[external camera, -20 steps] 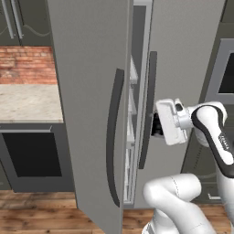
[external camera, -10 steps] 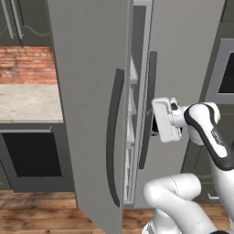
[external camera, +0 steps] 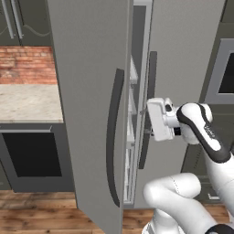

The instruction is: Retrieve the steak from the fridge and place it on the saucepan with marinade on the stove.

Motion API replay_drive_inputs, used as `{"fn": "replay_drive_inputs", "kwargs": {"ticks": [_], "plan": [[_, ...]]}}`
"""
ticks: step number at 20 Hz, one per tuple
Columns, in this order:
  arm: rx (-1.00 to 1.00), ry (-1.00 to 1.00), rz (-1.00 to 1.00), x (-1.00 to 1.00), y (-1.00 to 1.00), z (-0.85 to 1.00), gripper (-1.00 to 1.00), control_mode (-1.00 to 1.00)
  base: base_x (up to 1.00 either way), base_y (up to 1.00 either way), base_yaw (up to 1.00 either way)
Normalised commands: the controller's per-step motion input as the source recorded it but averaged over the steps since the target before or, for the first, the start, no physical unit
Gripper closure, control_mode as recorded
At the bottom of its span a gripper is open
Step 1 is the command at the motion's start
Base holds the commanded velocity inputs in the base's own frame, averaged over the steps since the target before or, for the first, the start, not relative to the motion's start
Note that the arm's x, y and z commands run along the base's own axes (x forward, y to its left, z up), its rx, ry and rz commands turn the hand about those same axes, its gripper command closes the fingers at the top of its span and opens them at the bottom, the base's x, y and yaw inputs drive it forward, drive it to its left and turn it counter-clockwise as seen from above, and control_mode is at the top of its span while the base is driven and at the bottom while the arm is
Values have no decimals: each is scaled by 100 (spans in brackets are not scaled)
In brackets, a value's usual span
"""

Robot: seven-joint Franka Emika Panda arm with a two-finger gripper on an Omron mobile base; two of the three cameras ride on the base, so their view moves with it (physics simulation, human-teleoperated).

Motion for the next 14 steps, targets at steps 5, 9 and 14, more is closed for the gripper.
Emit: {"fn": "replay_drive_inputs", "kwargs": {"ticks": [5,9,14], "plan": [[0,-2,0,20,21,-7,-100,-100,0,0,0],[0,-2,0,30,26,-18,-100,-100,0,0,0],[0,-4,0,31,28,-20,-100,-100,0,0,0]]}}
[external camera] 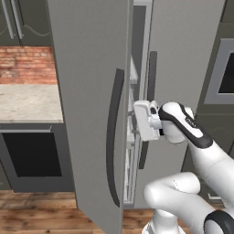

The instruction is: Retrieve the steak from the fridge and place it on the saucepan with marinade on the stove.

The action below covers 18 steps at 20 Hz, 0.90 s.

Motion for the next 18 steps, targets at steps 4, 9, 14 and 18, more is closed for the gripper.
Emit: {"fn": "replay_drive_inputs", "kwargs": {"ticks": [4,9,14,18], "plan": [[0,-3,0,30,31,-20,-100,-100,0,0,0],[0,-3,0,27,24,-12,-100,-100,0,0,0],[0,-4,0,4,16,0,-100,-100,0,0,0],[0,-14,2,-30,35,0,-100,-100,0,0,0]]}}
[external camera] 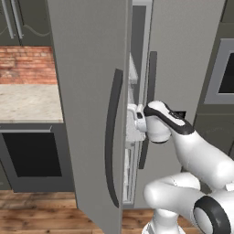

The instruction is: Retrieve the steak from the fridge and place it on the saucepan with marinade on the stove.

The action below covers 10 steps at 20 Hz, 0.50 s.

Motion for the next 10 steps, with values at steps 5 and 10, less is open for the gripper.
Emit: {"fn": "replay_drive_inputs", "kwargs": {"ticks": [5,10], "plan": [[0,-18,8,-65,65,0,-100,-100,0,0,0],[1,-2,18,-73,89,-2,-100,-100,0,0,0]]}}
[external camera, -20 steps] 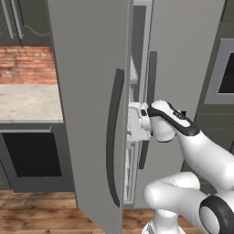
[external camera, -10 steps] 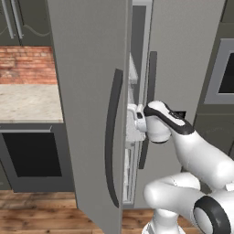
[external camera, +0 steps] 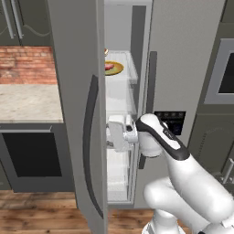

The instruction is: Retrieve the steak from the fridge and place it on the saucepan with marinade on the stove.

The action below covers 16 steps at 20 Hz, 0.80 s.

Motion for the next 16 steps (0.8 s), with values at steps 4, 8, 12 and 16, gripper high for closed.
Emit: {"fn": "replay_drive_inputs", "kwargs": {"ticks": [4,8,12,16], "plan": [[2,0,24,-50,100,-19,-100,-100,0,0,0],[5,1,23,-13,100,-23,-100,-100,0,0,0],[5,0,17,0,100,-24,-100,-100,0,0,0],[4,-2,2,4,84,-10,-100,-100,0,0,0]]}}
